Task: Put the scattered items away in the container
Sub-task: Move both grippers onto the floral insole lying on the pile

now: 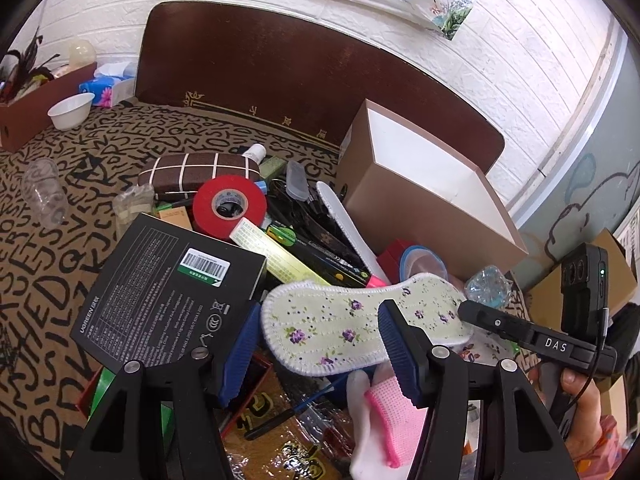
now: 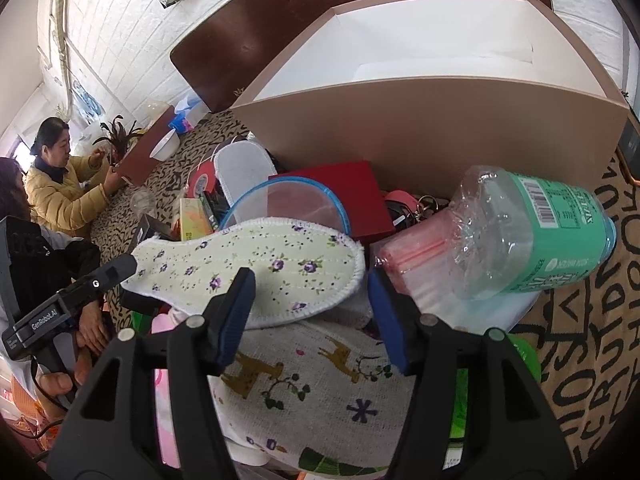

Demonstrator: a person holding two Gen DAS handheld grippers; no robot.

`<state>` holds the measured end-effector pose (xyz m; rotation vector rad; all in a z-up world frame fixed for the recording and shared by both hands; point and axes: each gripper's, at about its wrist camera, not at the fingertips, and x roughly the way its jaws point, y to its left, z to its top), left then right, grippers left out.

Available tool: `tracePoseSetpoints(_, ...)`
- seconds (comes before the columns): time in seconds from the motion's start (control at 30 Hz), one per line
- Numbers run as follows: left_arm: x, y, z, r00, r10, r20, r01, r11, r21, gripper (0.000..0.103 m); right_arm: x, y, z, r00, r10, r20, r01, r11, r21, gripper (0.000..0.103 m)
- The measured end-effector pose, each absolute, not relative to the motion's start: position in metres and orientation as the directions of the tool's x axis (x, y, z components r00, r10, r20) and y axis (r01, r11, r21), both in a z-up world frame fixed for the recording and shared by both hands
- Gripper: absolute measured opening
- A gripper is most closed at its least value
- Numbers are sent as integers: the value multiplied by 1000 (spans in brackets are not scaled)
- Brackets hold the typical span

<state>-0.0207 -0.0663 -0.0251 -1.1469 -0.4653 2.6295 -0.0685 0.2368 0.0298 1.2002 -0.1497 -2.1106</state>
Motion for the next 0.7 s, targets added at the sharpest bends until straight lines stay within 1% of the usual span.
tracePoseSetpoints(0.1,-21,-63,-24,-670,312,-674,-87,-934,-347,61,-69,232,30,-332,-609,-720,518,-756,400,60)
tracePoseSetpoints(0.2,-20,-60,-24,-678,287,-677,-87,-945,-314,61,-65,228,32,-362,-583,-727,534,-769,351,59)
tracePoseSetpoints(0.27,-20,-60,-24,-678,285,-678,-85,-946,-312,61,-61,226,35,-387,-563,-731,545,-779,312,56)
tracePoseSetpoints(0.33,-22,-63,-26,-673,284,-683,-75,-945,-318,57,-59,225,36,-403,-548,-733,552,-784,282,54)
tracePoseSetpoints(0.37,-23,-65,-28,-670,286,-686,-68,-943,-327,54,-58,225,37,-411,-542,-733,554,-787,272,51)
tracePoseSetpoints(0.4,-23,-67,-29,-666,291,-687,-61,-939,-339,52,-58,225,37,-419,-536,-733,553,-791,262,49)
tracePoseSetpoints(0.47,-24,-71,-31,-663,302,-685,-54,-932,-359,51,-59,228,38,-431,-530,-730,550,-796,253,42)
tracePoseSetpoints(0.57,-24,-72,-33,-661,307,-685,-48,-928,-370,50,-60,231,38,-432,-532,-728,546,-797,259,36)
tracePoseSetpoints(0.6,-24,-72,-33,-662,303,-686,-46,-929,-366,48,-60,232,38,-433,-533,-727,546,-797,259,36)
tracePoseSetpoints(0.67,-23,-71,-33,-664,296,-686,-42,-932,-361,46,-60,233,38,-441,-529,-725,544,-800,254,30)
tracePoseSetpoints(0.7,-23,-71,-33,-666,293,-686,-40,-932,-359,46,-60,233,38,-444,-529,-723,543,-801,253,29)
